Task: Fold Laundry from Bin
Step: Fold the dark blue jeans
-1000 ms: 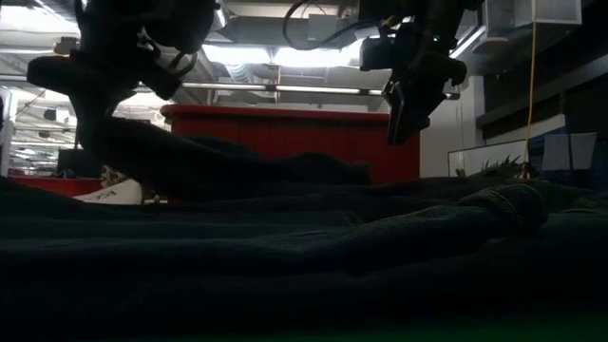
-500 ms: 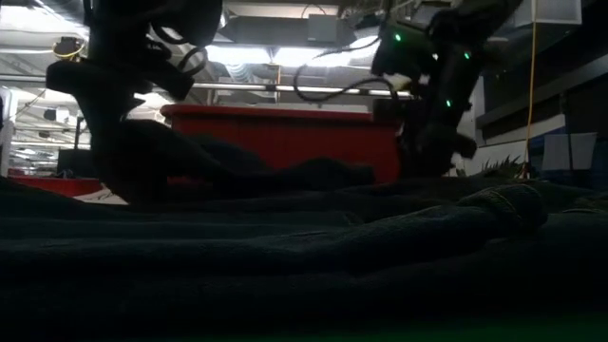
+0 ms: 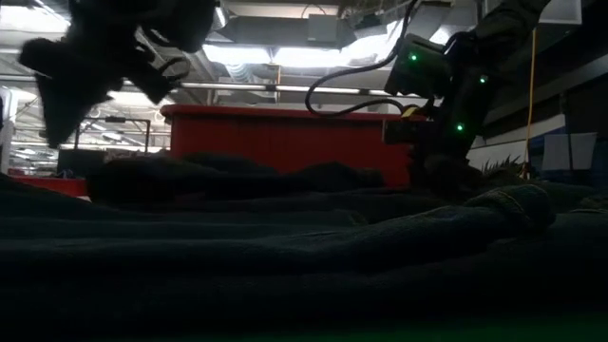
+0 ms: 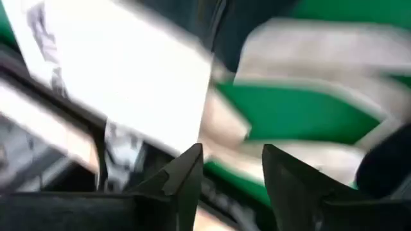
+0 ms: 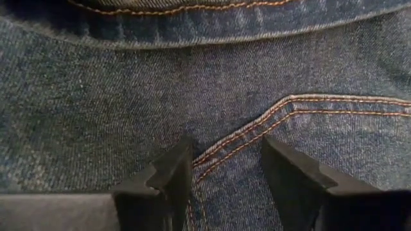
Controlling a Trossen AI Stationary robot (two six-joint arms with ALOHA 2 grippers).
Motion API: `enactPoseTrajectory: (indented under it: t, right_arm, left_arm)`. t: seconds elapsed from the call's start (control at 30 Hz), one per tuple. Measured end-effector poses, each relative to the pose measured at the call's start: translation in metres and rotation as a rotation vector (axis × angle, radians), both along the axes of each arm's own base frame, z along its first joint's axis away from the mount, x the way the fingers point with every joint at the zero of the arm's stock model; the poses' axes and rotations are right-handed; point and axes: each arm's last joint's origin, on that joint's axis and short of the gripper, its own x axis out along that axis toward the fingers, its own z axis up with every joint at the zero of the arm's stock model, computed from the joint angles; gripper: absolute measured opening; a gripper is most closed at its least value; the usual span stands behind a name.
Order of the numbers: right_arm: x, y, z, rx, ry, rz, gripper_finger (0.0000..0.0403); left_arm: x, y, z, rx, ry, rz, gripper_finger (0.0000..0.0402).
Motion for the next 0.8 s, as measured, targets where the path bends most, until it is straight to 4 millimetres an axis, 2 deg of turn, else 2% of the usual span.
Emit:
enactPoseTrajectory:
  t: [0.17, 0.37, 0.63, 0.8]
  right_arm:
    - [0.0, 0.0, 0.0, 0.003, -0.002, 0.002, 0.0186]
    - [0.004, -0.002, 0.009, 0.019, 0.02, 0.007, 0.0186]
    - [0.015, -0.006, 0.035, 0.032, 0.05, 0.01, 0.0186]
    - [0.022, -0.009, 0.051, 0.026, 0.033, 0.012, 0.0186]
  left_arm:
    - [-0.004, 0.0, 0.003, 0.091, 0.0, 0.004, 0.0166]
    - [-0.01, 0.013, 0.02, 0.154, -0.108, -0.012, 0.0154]
    - [-0.024, 0.05, 0.054, 0.217, -0.39, 0.031, 0.0145]
    - [-0.024, 0.081, 0.061, 0.301, -0.462, 0.084, 0.0146]
